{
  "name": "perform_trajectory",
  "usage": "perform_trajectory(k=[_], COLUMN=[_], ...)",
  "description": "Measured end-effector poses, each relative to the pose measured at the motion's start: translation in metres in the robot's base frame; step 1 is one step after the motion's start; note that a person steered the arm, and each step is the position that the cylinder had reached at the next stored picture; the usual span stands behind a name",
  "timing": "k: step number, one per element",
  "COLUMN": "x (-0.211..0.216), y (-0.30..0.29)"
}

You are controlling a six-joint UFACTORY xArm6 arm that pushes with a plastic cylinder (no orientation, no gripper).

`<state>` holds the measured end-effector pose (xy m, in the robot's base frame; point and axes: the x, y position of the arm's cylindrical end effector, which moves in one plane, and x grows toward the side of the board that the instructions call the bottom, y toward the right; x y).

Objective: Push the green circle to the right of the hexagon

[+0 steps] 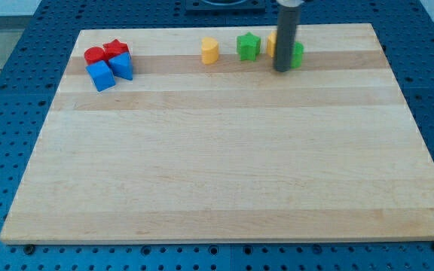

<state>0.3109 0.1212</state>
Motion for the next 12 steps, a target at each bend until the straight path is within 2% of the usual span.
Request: perform_trajectory(k=[1,2,3,4,5,9,12], x=[0.000,0.004,0.029,0.008,-0.006,-0.020,-0.022], y=[0.049,0.068,0.028,-0.028,-0.041,0.034,0.048])
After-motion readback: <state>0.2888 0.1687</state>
